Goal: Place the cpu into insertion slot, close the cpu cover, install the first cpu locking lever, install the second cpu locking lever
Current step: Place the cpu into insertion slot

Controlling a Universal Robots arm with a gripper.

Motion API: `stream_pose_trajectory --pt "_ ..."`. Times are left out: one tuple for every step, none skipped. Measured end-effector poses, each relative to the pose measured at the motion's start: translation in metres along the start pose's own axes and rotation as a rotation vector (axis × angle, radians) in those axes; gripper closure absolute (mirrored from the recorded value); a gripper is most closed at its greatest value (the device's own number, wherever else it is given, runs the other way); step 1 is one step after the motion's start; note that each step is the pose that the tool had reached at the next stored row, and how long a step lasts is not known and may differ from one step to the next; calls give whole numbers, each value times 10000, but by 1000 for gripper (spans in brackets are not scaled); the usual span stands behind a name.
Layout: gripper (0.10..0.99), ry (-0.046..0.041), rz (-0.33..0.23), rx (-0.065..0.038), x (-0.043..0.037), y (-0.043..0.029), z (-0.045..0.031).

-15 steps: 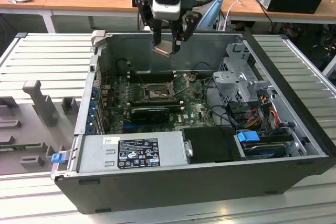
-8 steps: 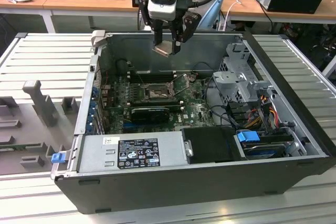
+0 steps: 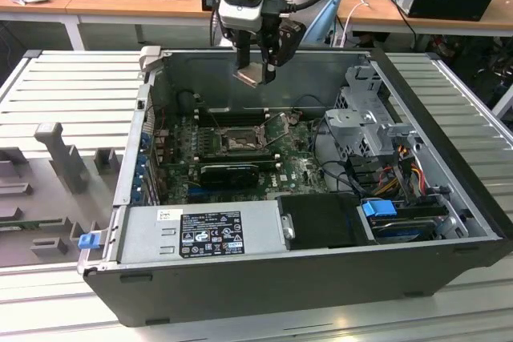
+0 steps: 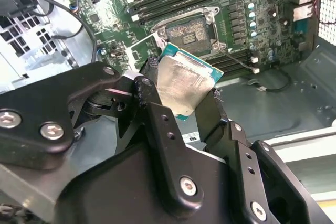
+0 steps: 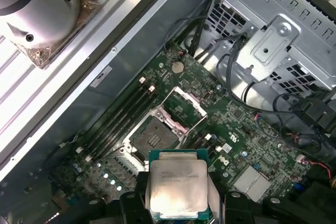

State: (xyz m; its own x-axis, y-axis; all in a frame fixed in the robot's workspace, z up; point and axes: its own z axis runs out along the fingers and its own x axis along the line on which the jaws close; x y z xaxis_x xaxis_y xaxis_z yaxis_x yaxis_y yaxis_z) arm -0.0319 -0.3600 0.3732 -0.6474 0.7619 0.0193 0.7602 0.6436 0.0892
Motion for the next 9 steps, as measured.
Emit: stream_pose_trajectory --pt "561 -10 115 -3 0 0 1" --pt "561 -29 320 -7 0 0 3" --pt "561 -37 413 -8 0 0 3" --pt "561 -44 495 -10 0 0 4" --pt "561 -54 611 -13 0 0 5" --pt "561 -62 688 -14 0 -1 5" --pt "561 -73 814 -16 0 -1 6" --pt "561 -81 910 -18 0 -1 7" --pt "561 -88 986 -19 0 -1 7"
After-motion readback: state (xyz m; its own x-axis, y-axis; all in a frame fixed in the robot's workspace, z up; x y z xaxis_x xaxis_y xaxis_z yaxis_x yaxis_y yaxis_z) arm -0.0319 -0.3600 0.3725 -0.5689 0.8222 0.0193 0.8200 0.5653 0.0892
